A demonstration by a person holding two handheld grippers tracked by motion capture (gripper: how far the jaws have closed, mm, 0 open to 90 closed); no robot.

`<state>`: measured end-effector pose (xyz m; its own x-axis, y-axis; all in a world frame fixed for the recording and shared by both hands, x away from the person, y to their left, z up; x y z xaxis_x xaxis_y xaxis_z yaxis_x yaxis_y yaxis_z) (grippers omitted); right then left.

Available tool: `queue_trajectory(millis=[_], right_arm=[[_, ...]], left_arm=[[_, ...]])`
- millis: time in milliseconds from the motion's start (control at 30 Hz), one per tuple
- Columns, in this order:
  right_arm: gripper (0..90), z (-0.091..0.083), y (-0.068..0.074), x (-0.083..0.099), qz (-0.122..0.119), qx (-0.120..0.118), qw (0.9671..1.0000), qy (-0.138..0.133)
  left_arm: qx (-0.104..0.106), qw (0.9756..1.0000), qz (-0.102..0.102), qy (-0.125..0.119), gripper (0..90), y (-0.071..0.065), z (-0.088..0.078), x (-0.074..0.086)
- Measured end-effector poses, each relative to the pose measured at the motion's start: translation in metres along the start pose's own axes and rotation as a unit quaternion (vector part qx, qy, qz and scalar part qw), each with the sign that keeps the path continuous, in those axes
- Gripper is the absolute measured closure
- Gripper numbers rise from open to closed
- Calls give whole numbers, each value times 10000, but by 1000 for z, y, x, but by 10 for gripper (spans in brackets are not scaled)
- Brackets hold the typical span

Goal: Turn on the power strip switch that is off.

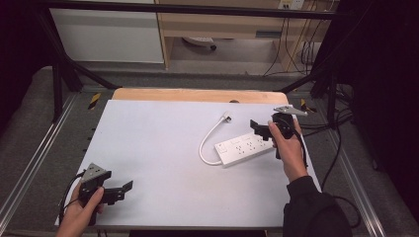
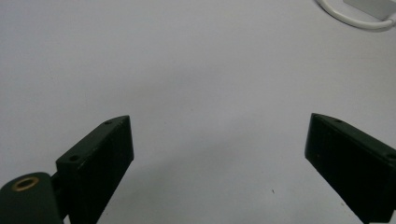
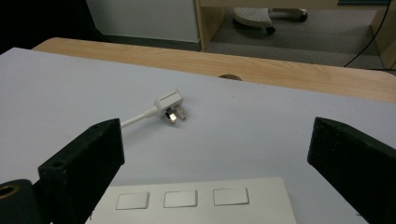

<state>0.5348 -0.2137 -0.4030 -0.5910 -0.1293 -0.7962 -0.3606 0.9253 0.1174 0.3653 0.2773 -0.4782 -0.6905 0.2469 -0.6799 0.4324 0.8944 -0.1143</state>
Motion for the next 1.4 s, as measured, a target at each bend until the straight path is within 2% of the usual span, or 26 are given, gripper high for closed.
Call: queue_trajectory(millis=[400, 567, 867, 1033, 1233, 1400], right_arm=[[45, -16, 4, -2, -33, -105, 9999, -85], [41, -26, 5, 0, -99, -127, 9999, -51], [35, -51, 0, 3, -175, -195, 9994, -226], [42, -63, -5, 9, -171, -160, 9993, -285], [42, -76, -5, 17, -176, -290, 9988, -356], [50, -86, -7, 27, -180, -296, 9985, -416]], left_arm=[[47, 10000, -4, 11, 75, 0, -1, 2], [26, 10000, -8, 21, 75, 2, -2, 3], [46, 10000, -27, 12, 75, 2, -1, 3], [48, 10000, -19, -1, 75, 2, -2, 3], [44, 10000, -60, -20, 75, 3, -3, 3], [51, 9999, -64, -108, 75, 3, -5, 1]])
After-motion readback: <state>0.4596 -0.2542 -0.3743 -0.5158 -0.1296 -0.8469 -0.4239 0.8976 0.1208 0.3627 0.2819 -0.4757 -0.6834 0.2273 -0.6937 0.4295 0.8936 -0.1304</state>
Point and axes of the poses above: each handheld gripper's, and its own axes: z roughly forward along the jaws, x roughly out of its underside, y roughly to its left, the point moved 7 cm from there along z, roughly forward along the jaws, and after that the axes turned 9 degrees about y, right-handed, at the moved point
